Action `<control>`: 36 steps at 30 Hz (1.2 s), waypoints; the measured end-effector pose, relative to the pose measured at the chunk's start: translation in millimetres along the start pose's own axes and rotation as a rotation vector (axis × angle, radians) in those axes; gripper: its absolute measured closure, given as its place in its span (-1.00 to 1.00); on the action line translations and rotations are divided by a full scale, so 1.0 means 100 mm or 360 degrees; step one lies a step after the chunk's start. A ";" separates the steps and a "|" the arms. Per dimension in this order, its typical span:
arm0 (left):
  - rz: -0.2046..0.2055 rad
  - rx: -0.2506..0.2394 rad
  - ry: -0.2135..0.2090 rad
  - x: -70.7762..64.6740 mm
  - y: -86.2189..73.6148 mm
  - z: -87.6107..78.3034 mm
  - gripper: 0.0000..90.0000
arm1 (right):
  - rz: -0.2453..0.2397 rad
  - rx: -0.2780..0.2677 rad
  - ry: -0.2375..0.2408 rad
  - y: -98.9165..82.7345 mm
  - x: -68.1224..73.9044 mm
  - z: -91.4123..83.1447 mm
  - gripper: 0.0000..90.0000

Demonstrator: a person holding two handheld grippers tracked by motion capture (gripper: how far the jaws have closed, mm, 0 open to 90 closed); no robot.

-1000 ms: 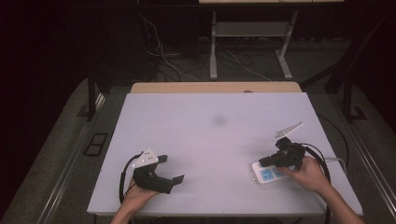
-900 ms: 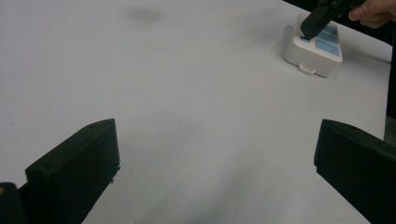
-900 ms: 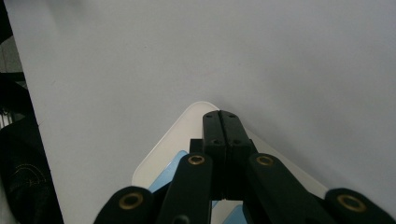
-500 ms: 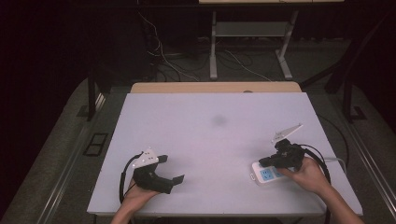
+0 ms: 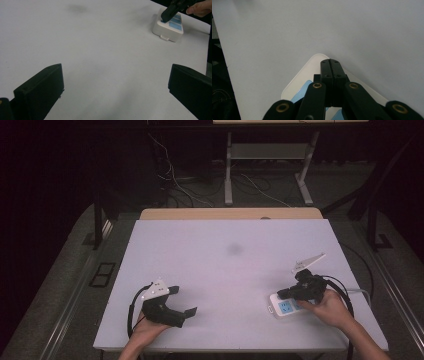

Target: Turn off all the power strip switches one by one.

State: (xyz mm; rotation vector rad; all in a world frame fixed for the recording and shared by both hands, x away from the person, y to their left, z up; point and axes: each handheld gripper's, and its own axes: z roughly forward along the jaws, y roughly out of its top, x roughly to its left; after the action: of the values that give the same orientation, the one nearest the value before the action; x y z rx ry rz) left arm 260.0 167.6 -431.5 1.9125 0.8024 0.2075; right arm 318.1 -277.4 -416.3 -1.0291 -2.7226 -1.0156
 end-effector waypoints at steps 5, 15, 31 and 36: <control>-0.0003 0.0000 0.0002 0.00 0.00 0.00 -1.00 | 0.0005 0.0003 0.0016 0.00 -0.02 0.00 1.00; -0.0002 0.0002 0.0003 0.01 0.00 0.00 -1.00 | -0.0014 0.0015 0.0018 0.01 -0.01 0.00 1.00; -0.0009 -0.0007 -0.0004 0.01 0.00 -0.01 -1.00 | 0.0007 -0.0122 0.0020 0.06 0.06 -0.23 1.00; -0.0003 -0.0006 -0.0009 0.00 0.00 -0.01 -1.00 | 0.0029 -0.0178 -0.0024 0.02 0.09 -0.34 0.96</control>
State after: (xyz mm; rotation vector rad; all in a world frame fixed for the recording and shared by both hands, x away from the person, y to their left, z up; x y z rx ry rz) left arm 259.9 168.4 -431.0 1.9076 0.7997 0.2024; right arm 306.4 -291.7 -386.1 -1.0796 -2.6901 -1.1741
